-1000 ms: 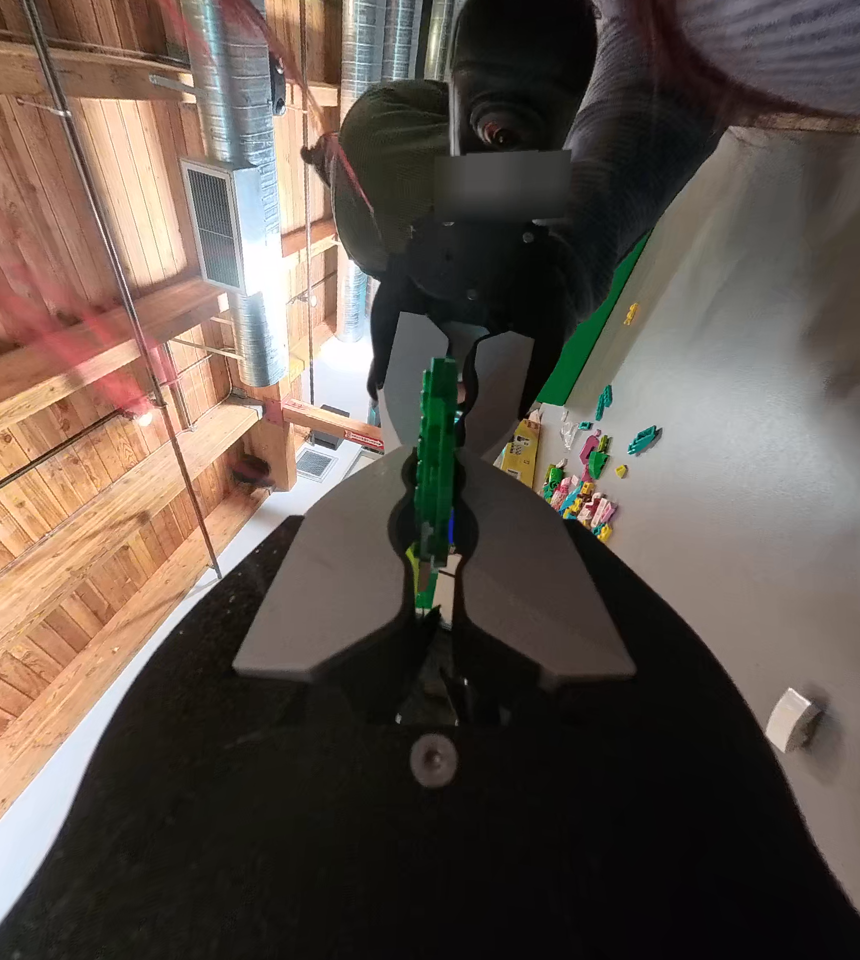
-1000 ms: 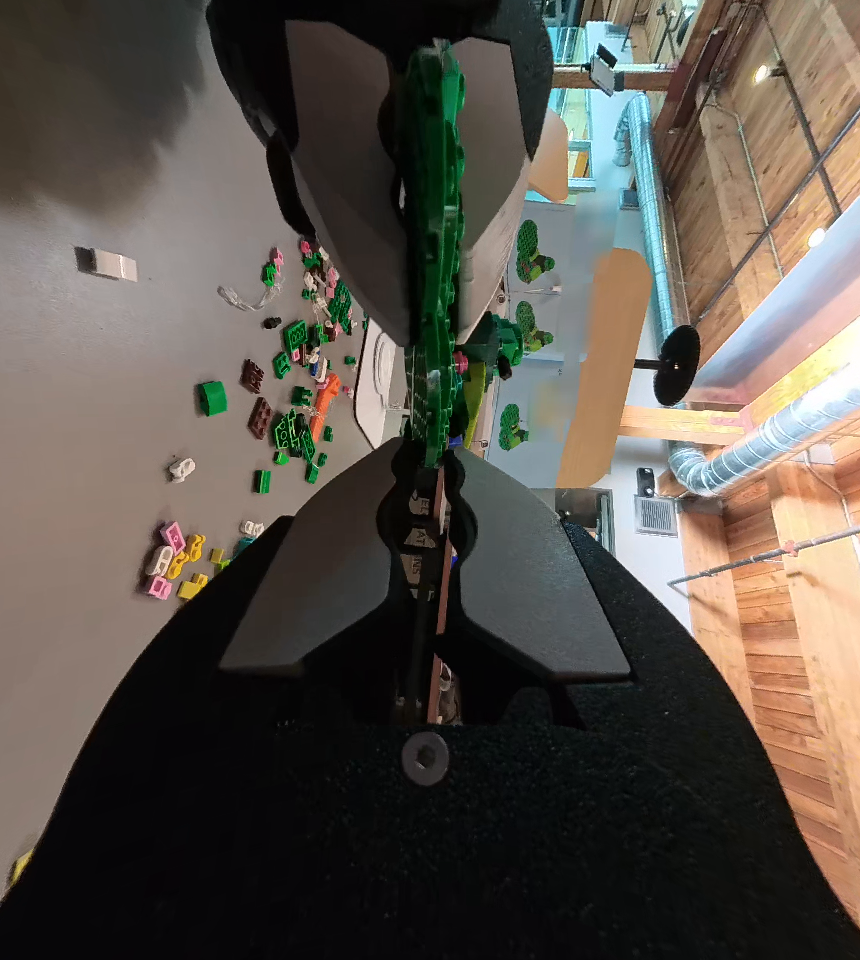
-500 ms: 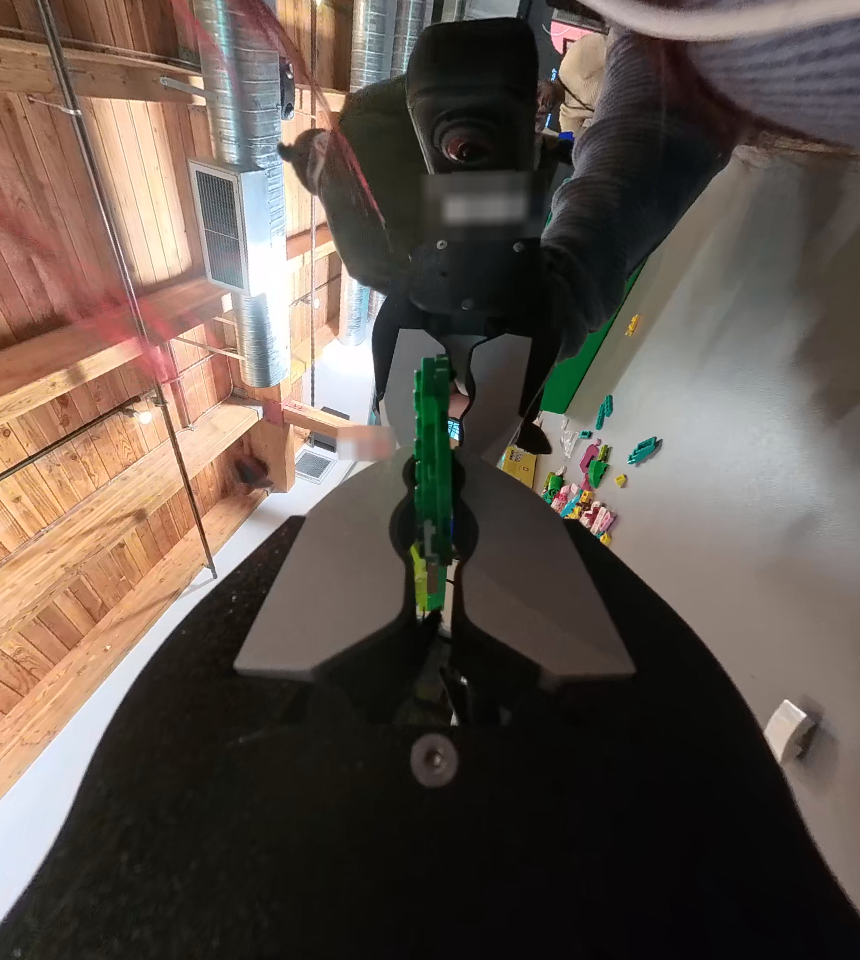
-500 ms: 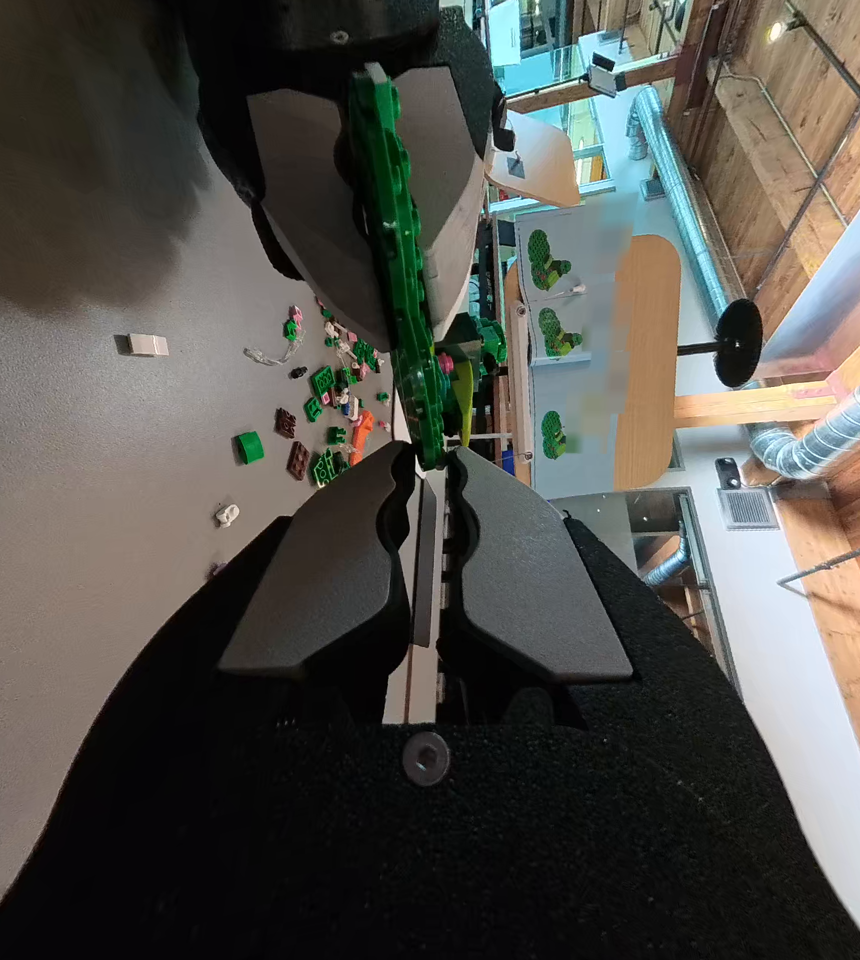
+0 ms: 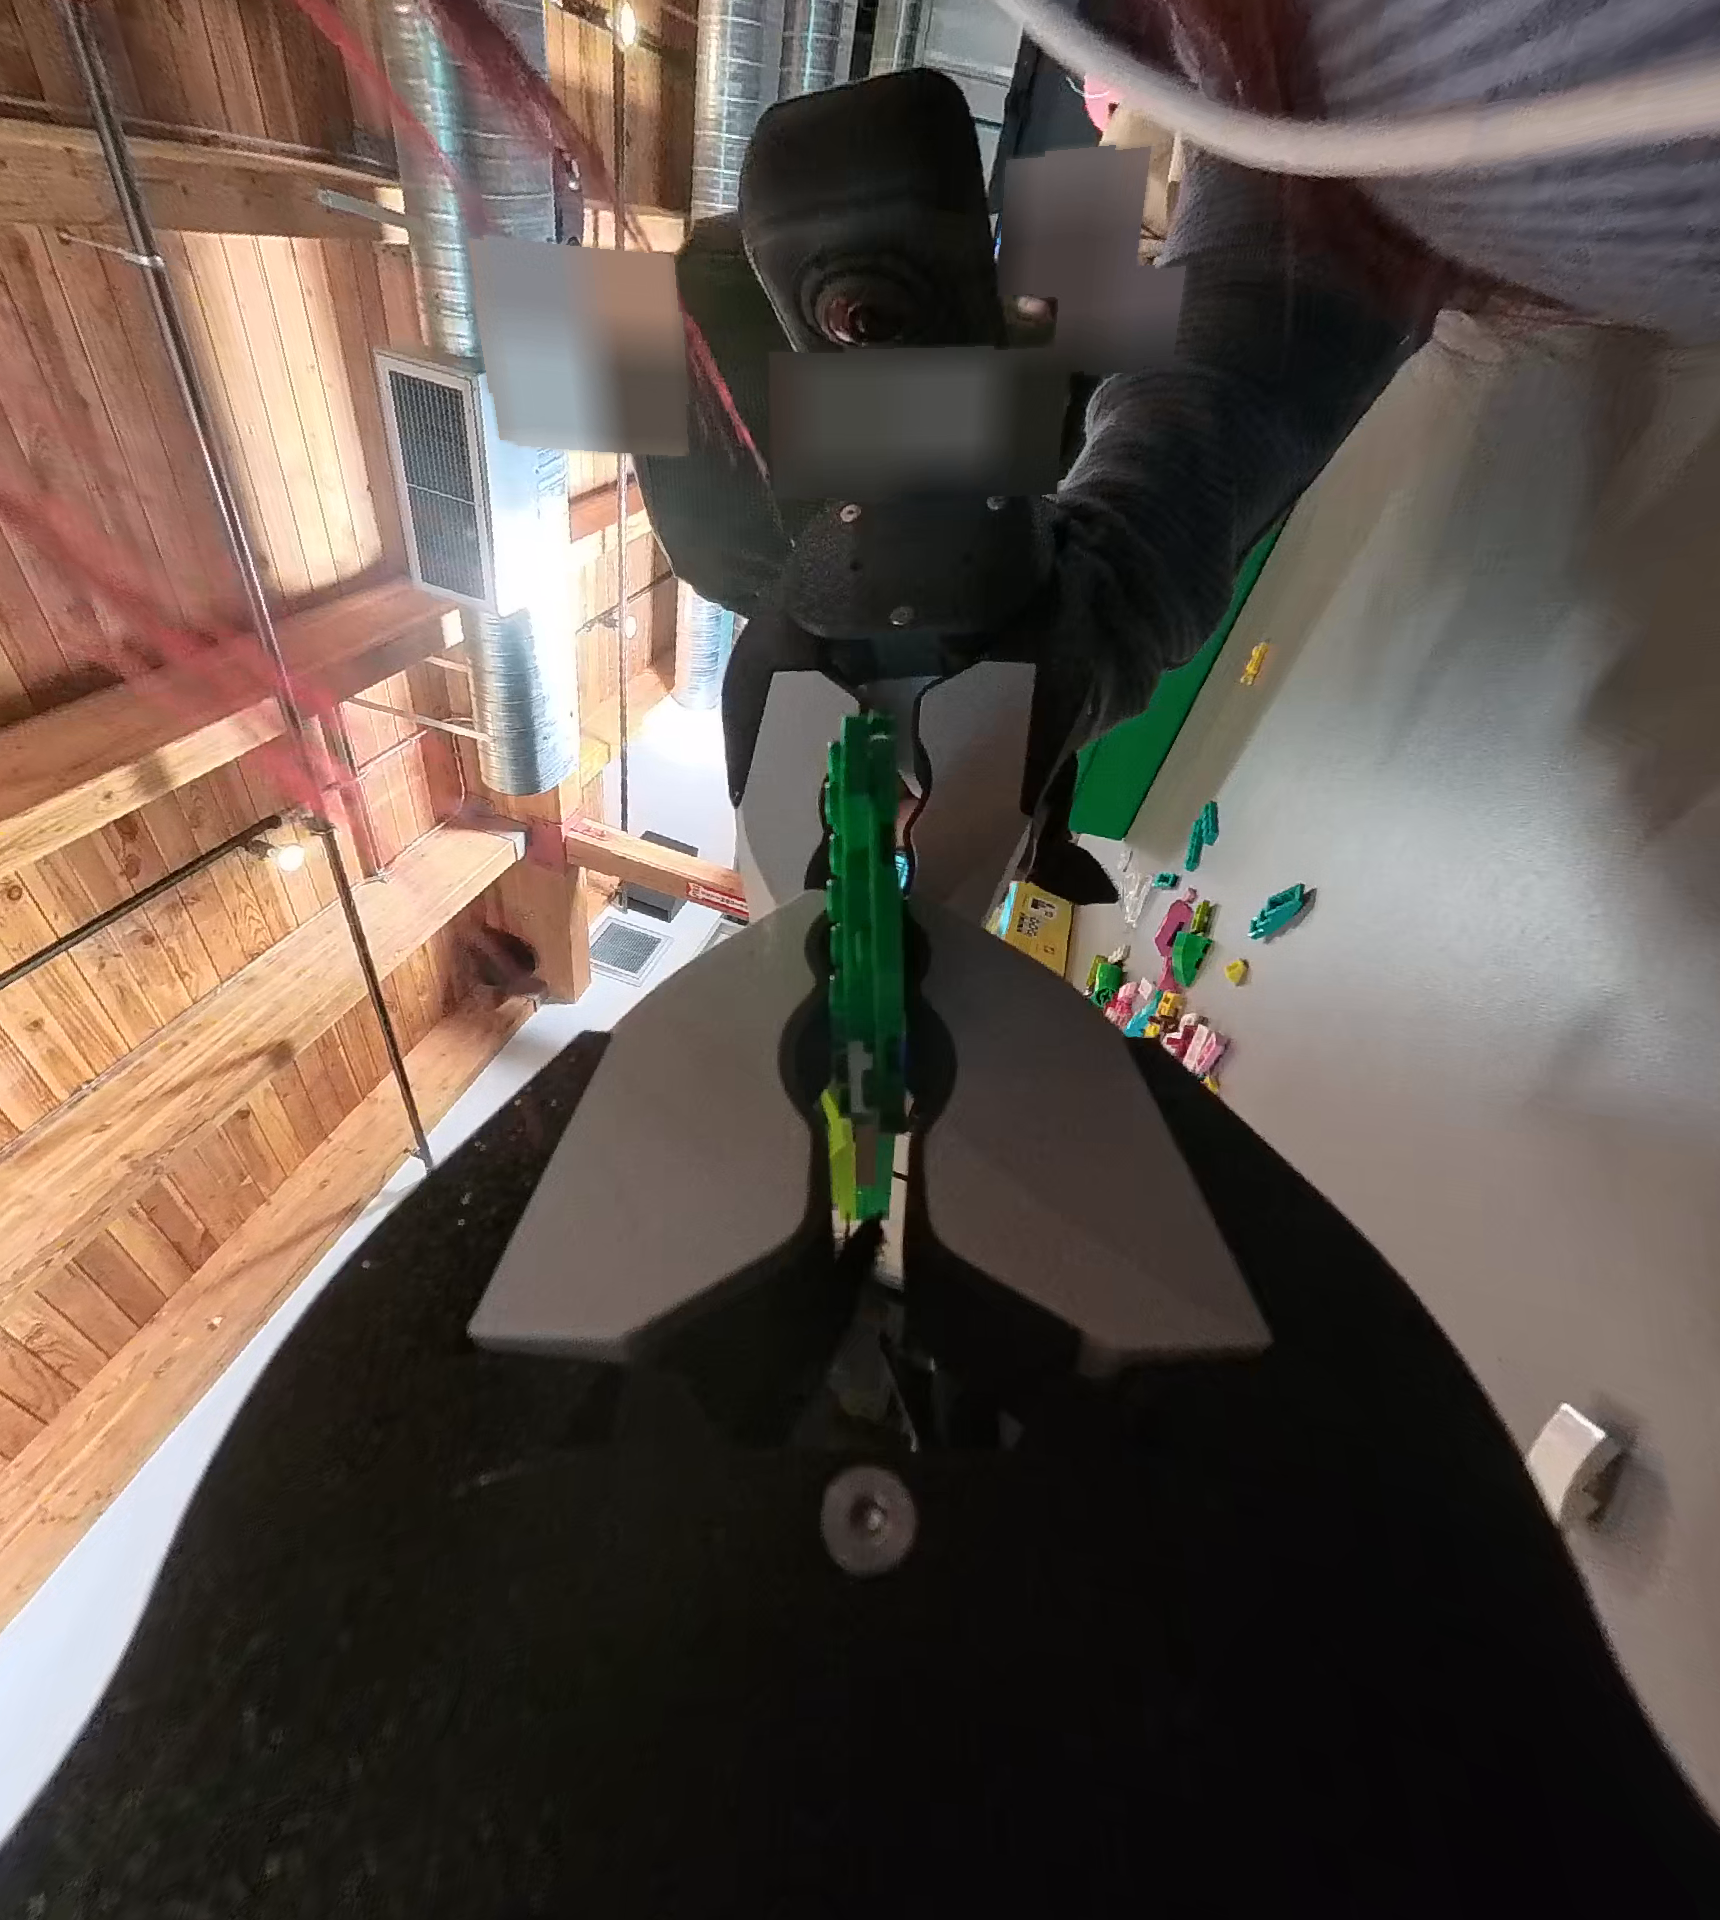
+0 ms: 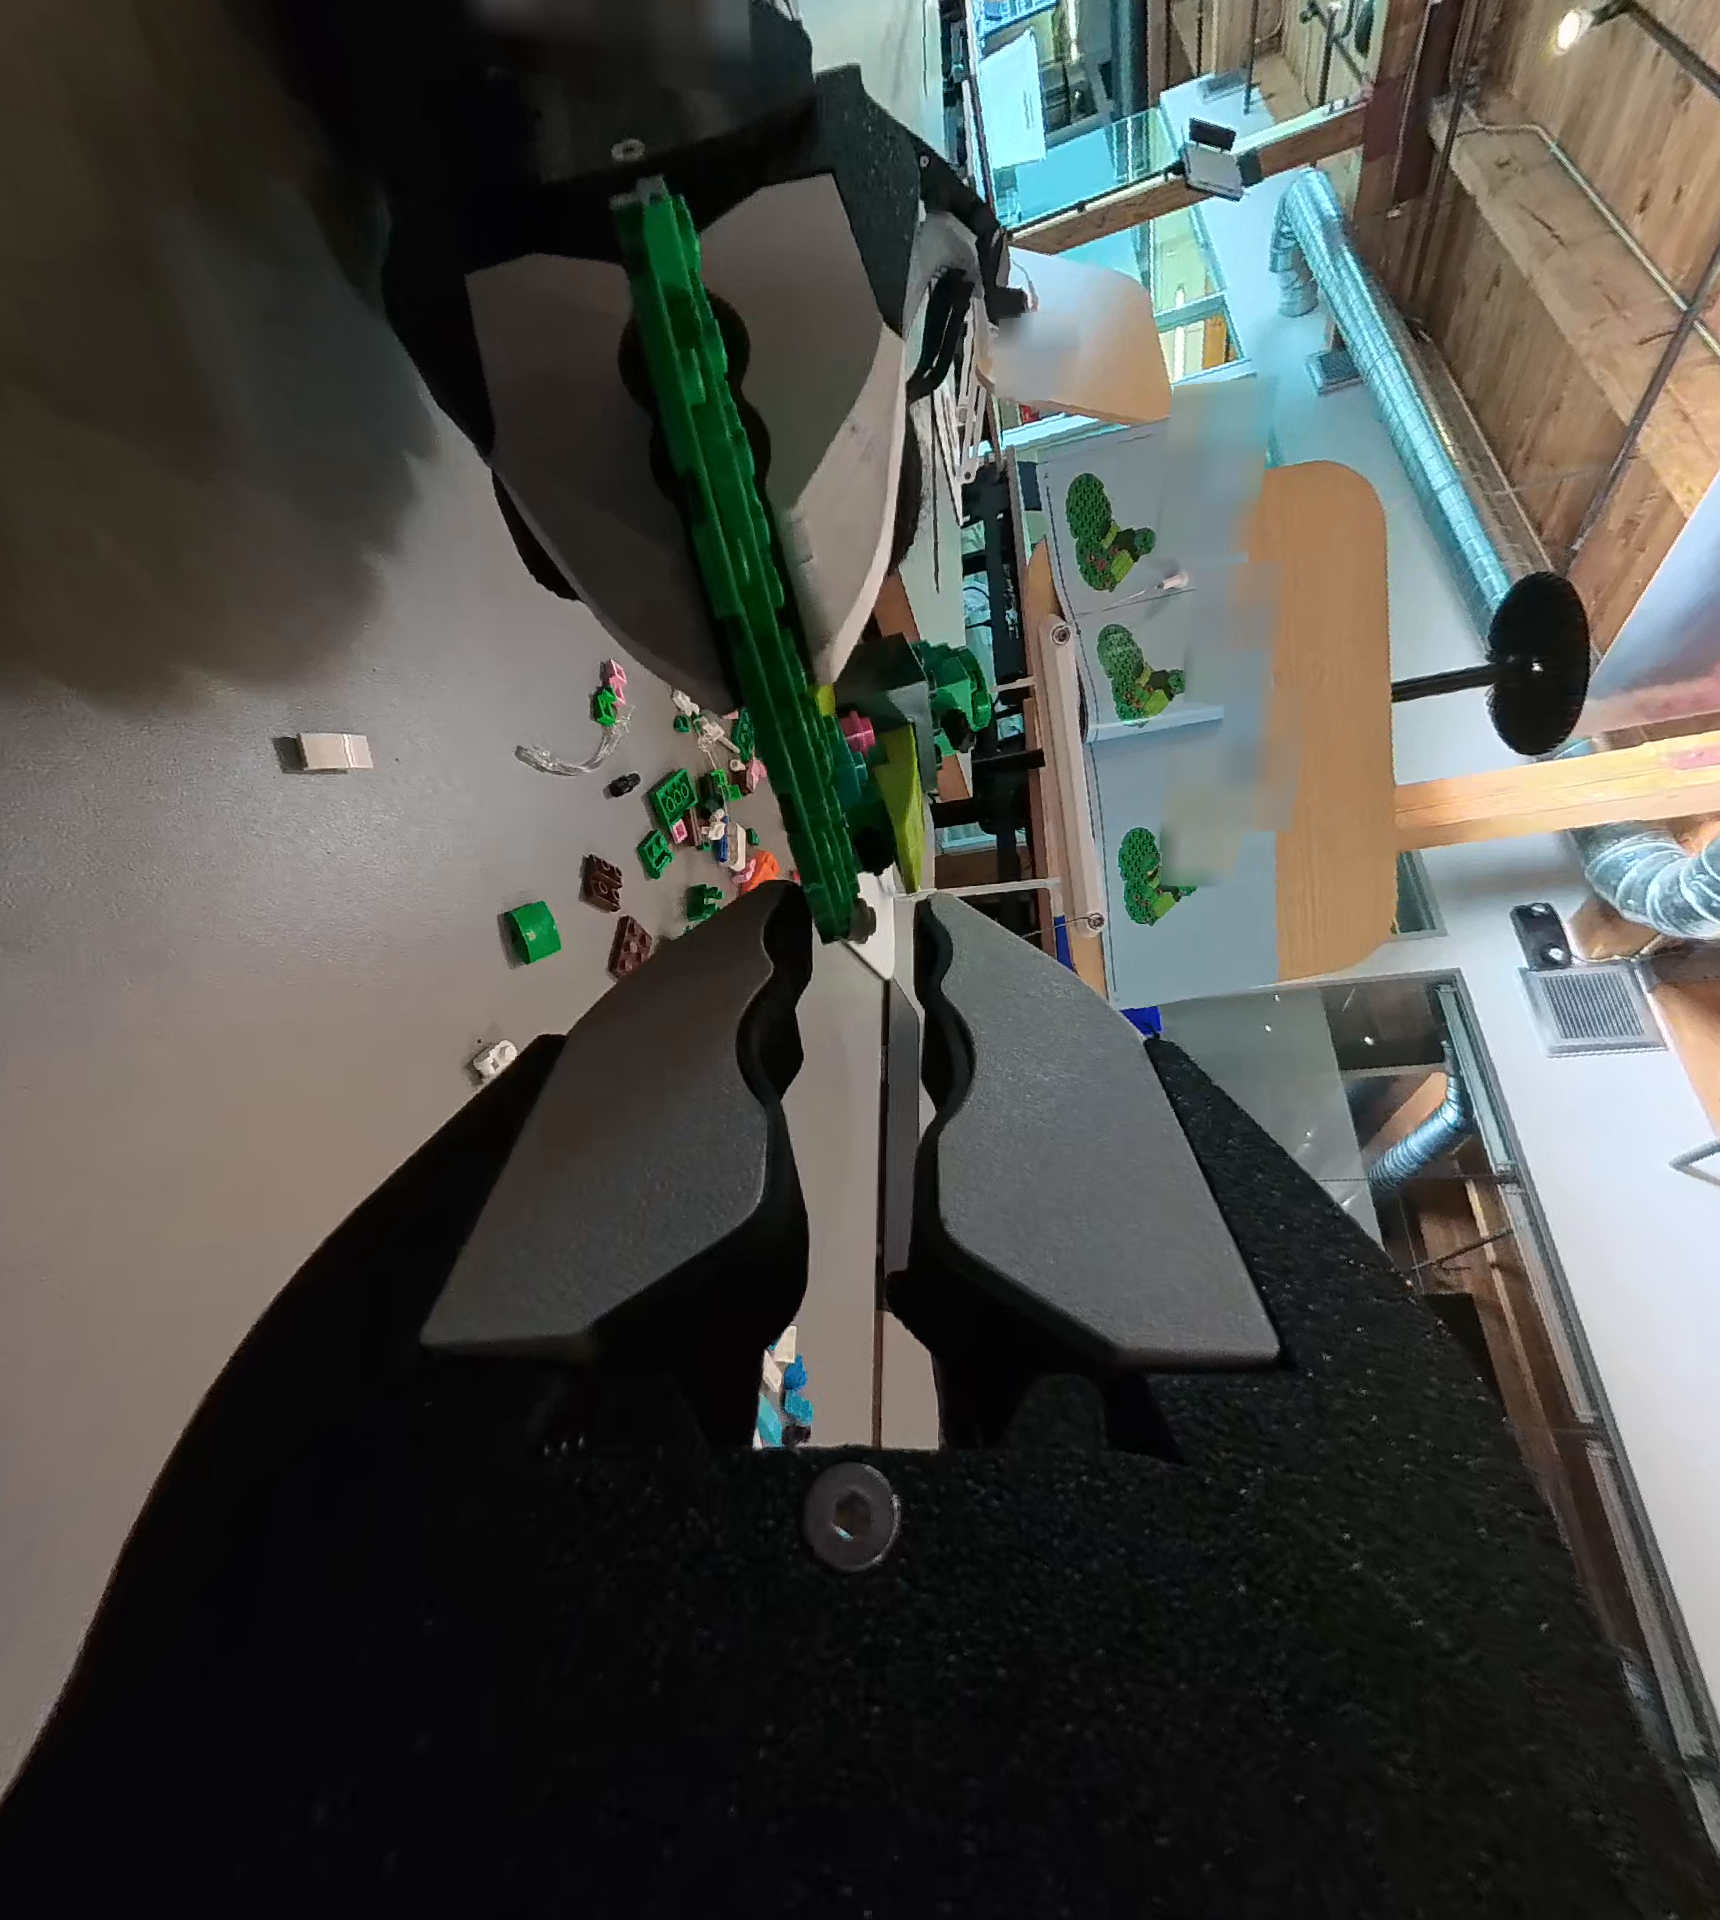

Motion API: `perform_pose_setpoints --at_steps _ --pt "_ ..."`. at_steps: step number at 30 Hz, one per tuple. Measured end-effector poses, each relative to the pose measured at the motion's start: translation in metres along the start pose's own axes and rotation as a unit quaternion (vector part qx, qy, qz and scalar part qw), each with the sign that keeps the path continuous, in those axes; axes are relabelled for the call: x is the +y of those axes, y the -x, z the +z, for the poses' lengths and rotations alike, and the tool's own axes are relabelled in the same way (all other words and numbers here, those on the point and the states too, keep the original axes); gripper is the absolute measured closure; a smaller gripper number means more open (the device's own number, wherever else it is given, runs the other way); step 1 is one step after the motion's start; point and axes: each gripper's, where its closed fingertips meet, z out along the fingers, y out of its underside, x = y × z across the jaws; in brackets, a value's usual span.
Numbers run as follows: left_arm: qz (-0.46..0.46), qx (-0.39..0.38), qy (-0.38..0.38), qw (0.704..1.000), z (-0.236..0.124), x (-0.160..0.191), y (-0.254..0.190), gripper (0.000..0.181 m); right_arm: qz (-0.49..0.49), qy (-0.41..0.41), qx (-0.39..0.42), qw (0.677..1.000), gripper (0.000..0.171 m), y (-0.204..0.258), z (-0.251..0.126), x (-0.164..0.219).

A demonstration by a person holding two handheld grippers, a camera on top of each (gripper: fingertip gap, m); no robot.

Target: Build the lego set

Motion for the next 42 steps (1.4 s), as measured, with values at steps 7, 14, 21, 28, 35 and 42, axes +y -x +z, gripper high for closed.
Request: perform_pose_setpoints --at_steps 7,14,21,28,35,42 --pt "-0.001 -0.001 0.001 1.0 0.0 0.001 0.001 0.174 -0.004 0.003 0.003 1.0 0.157 0.0 -0.004 0.001" --pt "-0.006 -0.001 -0.004 1.0 0.0 -0.001 0.002 0.173 -0.022 -0.003 0.002 1.0 0.163 0.002 -0.006 -0.001" --pt "-0.02 0.005 -0.012 1.0 -0.001 -0.003 0.001 0.174 -0.11 0.014 0.013 0.994 0.164 0.004 -0.007 -0.002" --pt "-0.032 0.018 -0.023 0.999 -0.001 -0.006 -0.003 0.174 -0.186 0.027 0.005 0.982 0.164 0.009 -0.009 -0.003" --pt "-0.046 0.034 -0.033 0.998 -0.002 -0.009 -0.008 0.174 -0.285 0.029 -0.013 0.958 0.165 0.016 -0.012 -0.003" --pt "-0.016 0.025 -0.025 0.999 -0.001 -0.008 -0.007 0.174 -0.2 0.012 -0.026 0.979 0.163 0.011 -0.01 -0.004"
